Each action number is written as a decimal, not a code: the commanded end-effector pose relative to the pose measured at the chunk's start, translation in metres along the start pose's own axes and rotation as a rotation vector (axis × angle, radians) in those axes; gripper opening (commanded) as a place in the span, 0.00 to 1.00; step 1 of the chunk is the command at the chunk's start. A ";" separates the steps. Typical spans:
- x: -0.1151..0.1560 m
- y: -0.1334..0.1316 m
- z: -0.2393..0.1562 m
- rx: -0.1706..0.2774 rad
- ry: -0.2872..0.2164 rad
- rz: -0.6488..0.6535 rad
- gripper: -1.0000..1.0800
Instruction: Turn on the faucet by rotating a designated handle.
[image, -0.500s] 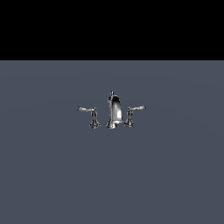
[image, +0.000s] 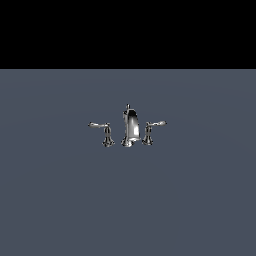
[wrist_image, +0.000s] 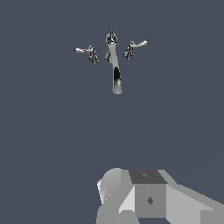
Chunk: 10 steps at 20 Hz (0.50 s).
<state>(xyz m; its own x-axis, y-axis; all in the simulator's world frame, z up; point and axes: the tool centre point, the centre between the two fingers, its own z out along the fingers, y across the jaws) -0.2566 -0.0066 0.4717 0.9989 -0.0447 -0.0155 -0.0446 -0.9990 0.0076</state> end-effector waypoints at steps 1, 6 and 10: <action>0.002 -0.005 0.005 0.000 0.000 0.021 0.00; 0.008 -0.020 0.021 0.001 0.000 0.084 0.00; 0.017 -0.036 0.039 0.002 0.000 0.154 0.00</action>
<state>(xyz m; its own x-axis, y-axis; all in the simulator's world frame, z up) -0.2422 0.0223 0.4394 0.9852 -0.1706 -0.0146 -0.1705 -0.9853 0.0075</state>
